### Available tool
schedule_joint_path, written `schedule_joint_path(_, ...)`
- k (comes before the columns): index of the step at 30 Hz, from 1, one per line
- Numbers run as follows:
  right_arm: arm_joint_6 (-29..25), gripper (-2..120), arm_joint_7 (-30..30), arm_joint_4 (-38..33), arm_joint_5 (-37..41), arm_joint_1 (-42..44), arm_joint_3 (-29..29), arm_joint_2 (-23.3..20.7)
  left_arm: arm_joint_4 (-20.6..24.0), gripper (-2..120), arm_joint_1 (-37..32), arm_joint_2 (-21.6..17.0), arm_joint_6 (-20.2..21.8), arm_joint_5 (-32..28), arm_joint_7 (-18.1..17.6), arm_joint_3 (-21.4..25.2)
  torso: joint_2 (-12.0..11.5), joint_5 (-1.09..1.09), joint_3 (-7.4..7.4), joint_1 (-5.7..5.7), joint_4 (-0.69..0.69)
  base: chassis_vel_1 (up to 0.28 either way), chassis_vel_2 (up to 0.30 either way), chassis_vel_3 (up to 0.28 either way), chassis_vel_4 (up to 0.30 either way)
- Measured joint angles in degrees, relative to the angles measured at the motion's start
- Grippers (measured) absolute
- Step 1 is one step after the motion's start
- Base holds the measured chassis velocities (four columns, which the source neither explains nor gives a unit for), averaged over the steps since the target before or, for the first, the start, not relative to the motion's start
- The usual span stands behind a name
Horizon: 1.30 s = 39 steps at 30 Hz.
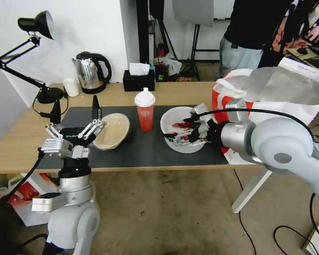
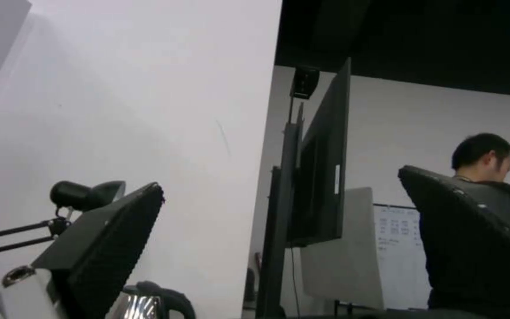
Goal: Pick up the trash from the table and place it into the takeout bag.
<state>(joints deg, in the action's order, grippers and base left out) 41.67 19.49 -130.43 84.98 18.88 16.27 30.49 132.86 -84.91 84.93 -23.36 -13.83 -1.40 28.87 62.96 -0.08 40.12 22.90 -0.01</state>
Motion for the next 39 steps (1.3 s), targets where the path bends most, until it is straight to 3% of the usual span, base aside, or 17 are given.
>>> schedule_joint_path(15, -0.1, 100, 0.7, 1.5, -0.6, 0.4, 1.8, 2.0, -0.2, 100, 0.4, -0.4, 0.0, -0.5, 0.1, 0.0, 0.0, 0.01, 0.0, 0.0, 0.01, 0.0, 0.0, 0.0, 0.0)
schedule_joint_path(25, -0.2, 100, 3.5, 5.1, -1.1, -3.3, 7.5, 5.8, -0.1, 100, 0.9, -0.7, 0.2, -1.5, 0.2, 0.2, 0.0, 0.0, 0.0, 0.0, 0.0, 0.0, 0.0, 0.0, 0.0)
schedule_joint_path(31, -0.2, 100, 6.0, 8.8, -0.5, -9.7, 13.7, 9.9, 1.2, 100, 0.0, 0.0, 0.2, -1.6, 0.2, 1.3, 0.0, -0.01, 0.0, 0.0, 0.0, 0.0, 0.0, 0.0, 0.0)
schedule_joint_path(39, -0.3, 100, 8.1, 11.2, 0.1, -11.6, 15.9, 12.1, 1.4, 100, -0.6, 0.5, 0.1, -1.5, 0.2, 1.8, 0.0, 0.0, 0.0, 0.0, 0.0, 0.0, 0.0, 0.0, 0.0)
